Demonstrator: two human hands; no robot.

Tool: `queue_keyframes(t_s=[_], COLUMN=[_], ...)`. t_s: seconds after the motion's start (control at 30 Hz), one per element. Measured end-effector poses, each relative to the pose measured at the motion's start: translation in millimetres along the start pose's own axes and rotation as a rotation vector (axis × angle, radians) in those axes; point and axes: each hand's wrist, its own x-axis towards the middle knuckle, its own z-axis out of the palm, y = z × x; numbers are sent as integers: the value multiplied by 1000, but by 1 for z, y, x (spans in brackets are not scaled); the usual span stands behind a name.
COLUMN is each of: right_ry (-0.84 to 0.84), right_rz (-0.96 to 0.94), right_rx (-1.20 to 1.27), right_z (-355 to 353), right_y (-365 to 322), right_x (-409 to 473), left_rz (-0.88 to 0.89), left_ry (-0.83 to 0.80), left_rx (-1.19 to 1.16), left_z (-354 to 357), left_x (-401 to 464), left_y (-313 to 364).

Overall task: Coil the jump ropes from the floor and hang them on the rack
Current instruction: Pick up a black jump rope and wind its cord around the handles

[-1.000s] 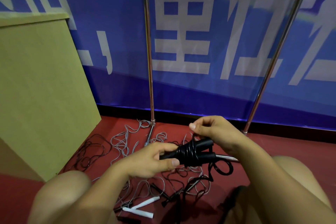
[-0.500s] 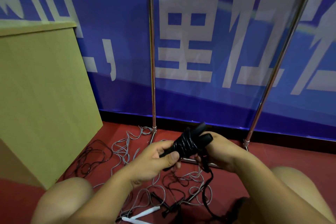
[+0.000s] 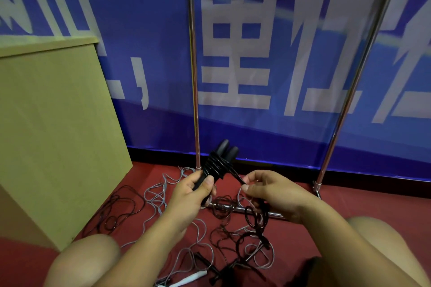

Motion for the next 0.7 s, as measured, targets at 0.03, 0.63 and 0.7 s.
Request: queue_keyframes(t_s=[0.03,0.63,0.7], right_ry=[17,249,263], right_rz=[-8,-162,-201], right_rx=[-17,-12,33], right_z=[-1,-7,-8], right_y=[0,-6,-7], right_x=[0,-1,-1], left_rz=[-1,-105,-96], left_ry=[16,258,257], left_rx=[-7,84,102], left_z=[-1,-15,-13], left_x=[1,13,13], left_y=[-1,-5,-6])
